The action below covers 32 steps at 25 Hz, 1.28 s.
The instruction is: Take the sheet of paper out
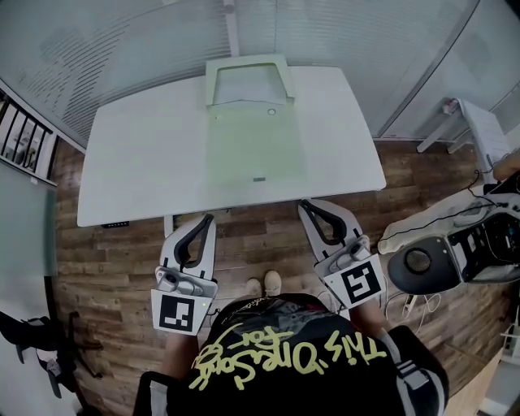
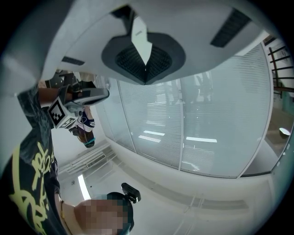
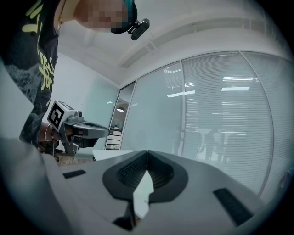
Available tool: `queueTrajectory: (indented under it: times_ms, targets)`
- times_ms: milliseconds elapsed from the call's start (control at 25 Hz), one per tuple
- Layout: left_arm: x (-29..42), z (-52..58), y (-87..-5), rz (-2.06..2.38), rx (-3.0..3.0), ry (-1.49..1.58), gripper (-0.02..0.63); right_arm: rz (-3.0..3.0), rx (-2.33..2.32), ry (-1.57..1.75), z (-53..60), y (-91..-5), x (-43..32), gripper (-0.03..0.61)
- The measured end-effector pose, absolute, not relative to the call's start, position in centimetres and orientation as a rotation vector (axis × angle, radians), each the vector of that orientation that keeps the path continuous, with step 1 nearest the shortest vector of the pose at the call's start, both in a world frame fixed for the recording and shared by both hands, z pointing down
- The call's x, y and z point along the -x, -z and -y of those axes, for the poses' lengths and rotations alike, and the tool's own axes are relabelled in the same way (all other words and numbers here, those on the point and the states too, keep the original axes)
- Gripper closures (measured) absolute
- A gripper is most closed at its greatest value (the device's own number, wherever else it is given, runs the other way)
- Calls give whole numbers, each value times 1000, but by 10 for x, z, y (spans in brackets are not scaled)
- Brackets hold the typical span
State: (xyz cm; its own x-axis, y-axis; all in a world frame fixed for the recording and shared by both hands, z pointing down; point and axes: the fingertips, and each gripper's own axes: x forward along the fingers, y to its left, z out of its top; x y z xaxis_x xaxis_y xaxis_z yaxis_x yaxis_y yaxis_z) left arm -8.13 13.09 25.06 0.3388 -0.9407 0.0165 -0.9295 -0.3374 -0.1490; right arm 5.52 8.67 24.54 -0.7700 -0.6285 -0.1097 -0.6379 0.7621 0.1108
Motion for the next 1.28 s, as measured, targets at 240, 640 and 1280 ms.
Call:
queueTrajectory:
  times_ms: [240, 640, 1280]
  targets:
    - [81, -126, -248, -1750, 2445, 169, 607, -2895, 1031, -212, -82, -247, -60, 571]
    - [63, -130, -253, -1773, 2424, 214, 607, -2906, 1022, -201, -84, -248, -79, 571]
    - [75, -114, -252, -1757, 2424, 203, 607, -2909, 1043, -207, -72, -250, -71, 571]
